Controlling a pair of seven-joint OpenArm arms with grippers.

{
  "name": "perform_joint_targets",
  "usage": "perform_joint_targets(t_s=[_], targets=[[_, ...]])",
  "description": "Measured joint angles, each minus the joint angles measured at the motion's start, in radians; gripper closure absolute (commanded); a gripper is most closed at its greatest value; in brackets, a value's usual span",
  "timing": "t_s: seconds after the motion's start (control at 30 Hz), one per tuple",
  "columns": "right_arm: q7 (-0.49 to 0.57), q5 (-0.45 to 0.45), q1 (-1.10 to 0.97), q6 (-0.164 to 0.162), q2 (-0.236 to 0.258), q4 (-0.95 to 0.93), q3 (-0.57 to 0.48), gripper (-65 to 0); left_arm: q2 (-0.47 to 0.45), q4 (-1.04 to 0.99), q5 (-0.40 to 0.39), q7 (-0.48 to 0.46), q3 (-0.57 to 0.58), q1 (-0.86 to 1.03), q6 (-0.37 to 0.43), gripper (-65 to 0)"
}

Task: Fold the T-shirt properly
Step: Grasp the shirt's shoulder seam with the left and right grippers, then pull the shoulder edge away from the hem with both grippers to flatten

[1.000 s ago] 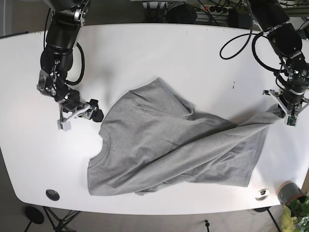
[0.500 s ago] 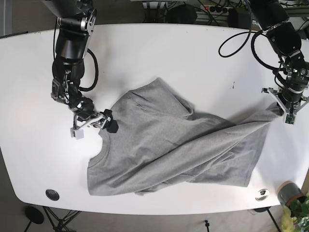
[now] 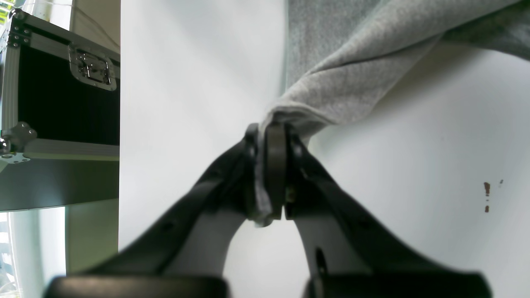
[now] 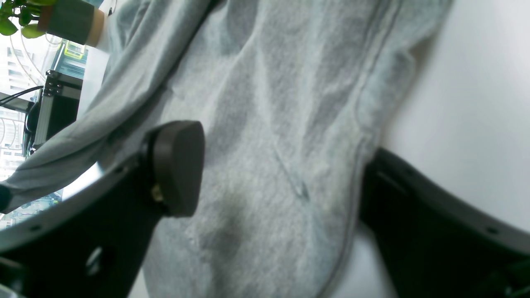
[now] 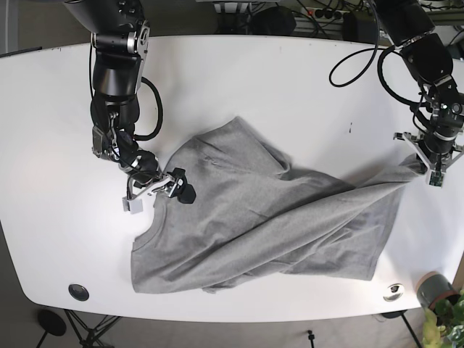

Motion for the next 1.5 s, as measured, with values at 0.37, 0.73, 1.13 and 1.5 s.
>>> perform_joint_targets(t_s=[0.37,0.73,1.13,1.5], targets=[[0.027,-0.035,-0.011,-0.027,0.007,-0.009,-0.005,-1.7,0.000,0.000,0.000,0.000,0.001,0.000,0.000,0.0],[0.027,-0.035,-0.014,-0.027,0.008,-0.008,-0.006,-1.9,0.000,0.000,0.000,0.000,0.001,0.000,0.000,0.0],[-0.027,-0.046,-0.082,-0.042,0.011,0.121,-0.006,-1.9,0.000,0.000,0.000,0.000,0.001,0.000,0.000,0.0],[-0.131,-0.042,-0.229,-0.124,0.014,0.444,0.011,-1.9,0.001,0.000,0.000,0.000,0.002,0.002,0.000,0.0]])
